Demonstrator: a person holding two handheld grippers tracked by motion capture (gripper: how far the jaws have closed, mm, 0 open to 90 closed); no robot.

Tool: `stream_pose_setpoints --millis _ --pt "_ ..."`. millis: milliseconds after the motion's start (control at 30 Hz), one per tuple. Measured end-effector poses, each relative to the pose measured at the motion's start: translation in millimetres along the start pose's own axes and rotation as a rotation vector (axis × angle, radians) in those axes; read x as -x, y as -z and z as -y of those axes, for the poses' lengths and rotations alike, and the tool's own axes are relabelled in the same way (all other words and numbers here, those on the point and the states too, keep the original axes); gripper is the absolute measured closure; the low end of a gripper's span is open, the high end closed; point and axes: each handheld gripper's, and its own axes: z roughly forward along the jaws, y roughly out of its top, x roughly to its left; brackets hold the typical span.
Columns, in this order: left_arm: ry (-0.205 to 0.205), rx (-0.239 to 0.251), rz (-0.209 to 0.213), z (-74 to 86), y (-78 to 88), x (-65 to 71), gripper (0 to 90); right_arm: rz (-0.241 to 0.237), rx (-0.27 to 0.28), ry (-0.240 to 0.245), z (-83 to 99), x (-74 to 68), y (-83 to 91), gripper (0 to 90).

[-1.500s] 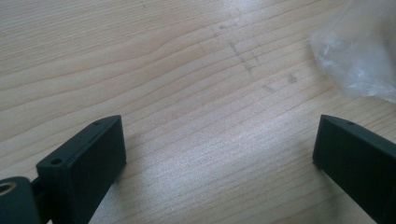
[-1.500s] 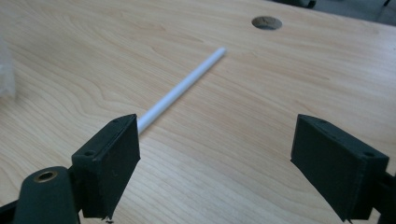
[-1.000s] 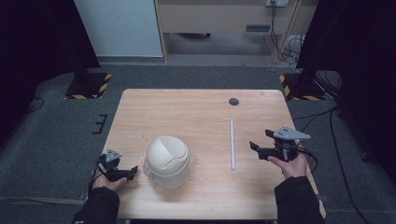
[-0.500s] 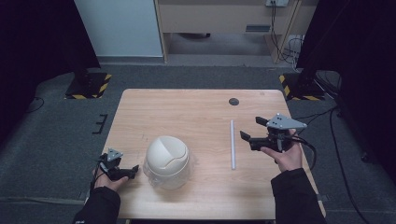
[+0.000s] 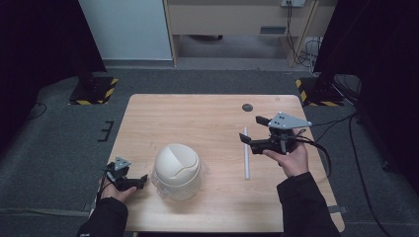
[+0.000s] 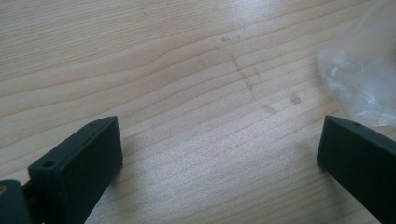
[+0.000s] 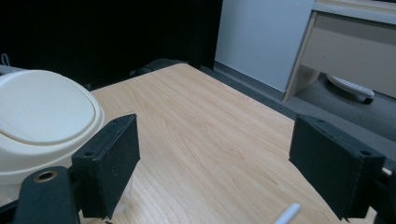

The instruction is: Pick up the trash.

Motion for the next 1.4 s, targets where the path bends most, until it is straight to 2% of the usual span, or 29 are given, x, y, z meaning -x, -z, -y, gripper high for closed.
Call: stream_pose_setpoints --millis 267,500,800,933,1267,1400 --pt "-0.003 -0.001 0.003 -0.4 -0.3 0.6 0.0 -0.037 0.01 0.021 -14.2 -10.1 -10.9 16.5" --pt "-0.007 -0.001 0.004 -0.7 -0.6 1.0 0.0 -0.086 0.028 0.045 -30.7 -25.9 -21.3 16.2" --pt "-0.007 -0.001 0.005 -0.9 -0.7 1.2 0.0 -0.152 0.03 0.075 -42.4 -47.8 -38.0 16.9" --pt "-0.007 -0.001 0.006 -1.0 -0.9 1.4 0.0 -0.194 0.046 0.057 -40.2 -55.9 -44.5 18.1" --pt "-0.008 0.001 0.007 -1.3 -1.3 1.8 0.0 -0.277 -0.033 0.088 -21.4 -76.4 -59.8 19.9" --pt "-0.008 0.001 0.008 -1.5 -1.5 2.0 0.0 -0.318 -0.042 0.083 -15.3 -84.6 -64.4 20.2"
